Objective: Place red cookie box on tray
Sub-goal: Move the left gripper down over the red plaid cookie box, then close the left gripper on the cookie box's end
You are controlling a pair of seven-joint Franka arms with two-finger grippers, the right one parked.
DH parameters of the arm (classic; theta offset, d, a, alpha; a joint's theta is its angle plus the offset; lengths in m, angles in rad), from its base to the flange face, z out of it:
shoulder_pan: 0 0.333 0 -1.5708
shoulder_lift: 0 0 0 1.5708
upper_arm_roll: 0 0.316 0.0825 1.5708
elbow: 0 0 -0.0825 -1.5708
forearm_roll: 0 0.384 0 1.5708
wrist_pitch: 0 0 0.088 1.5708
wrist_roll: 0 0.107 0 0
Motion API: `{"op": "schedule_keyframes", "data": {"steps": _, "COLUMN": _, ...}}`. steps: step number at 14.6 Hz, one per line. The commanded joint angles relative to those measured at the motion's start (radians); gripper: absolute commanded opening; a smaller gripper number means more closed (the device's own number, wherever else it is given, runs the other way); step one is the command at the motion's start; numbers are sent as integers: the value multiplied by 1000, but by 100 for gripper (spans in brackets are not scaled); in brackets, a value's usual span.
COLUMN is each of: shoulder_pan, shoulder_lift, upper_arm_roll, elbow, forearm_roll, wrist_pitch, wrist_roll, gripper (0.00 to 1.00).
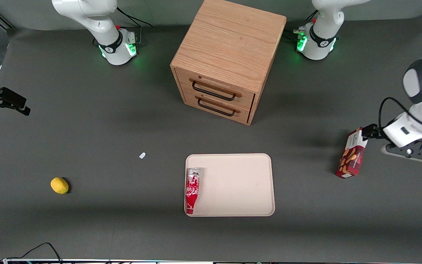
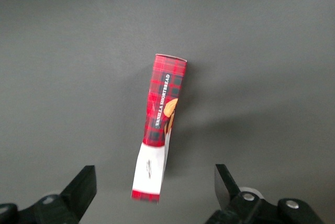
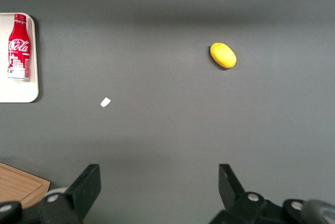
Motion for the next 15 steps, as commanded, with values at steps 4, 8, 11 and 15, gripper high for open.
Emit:
{"op": "schedule_keyframes", "data": {"steps": 4, "shoulder_pan": -12, "shoulder_lift": 96, "upper_arm_roll": 8, "elbow": -105, "forearm_roll": 33, "wrist_pitch": 193, "wrist_roll": 11, "gripper": 100}}
{"op": "schedule_keyframes", "data": {"steps": 8, "shoulder_pan": -10, "shoulder_lift": 158, "upper_arm_roll": 34, "elbow": -105, "forearm_roll": 87, "wrist_pitch": 250, "wrist_roll": 11, "gripper": 100}}
{"op": "schedule_keyframes", "data": {"steps": 11, "shoulder_pan": -12, "shoulder_lift": 176, "upper_arm_roll": 39, "elbow": -107, "forearm_roll": 76, "wrist_pitch": 251, "wrist_roll": -5, "gripper": 100}}
{"op": "schedule_keyframes", "data": {"steps": 15, "shoulder_pan": -16, "shoulder_lift": 207, "upper_arm_roll": 39, "elbow": -104, "forearm_roll": 70, "wrist_pitch": 288, "wrist_roll": -6, "gripper": 92}}
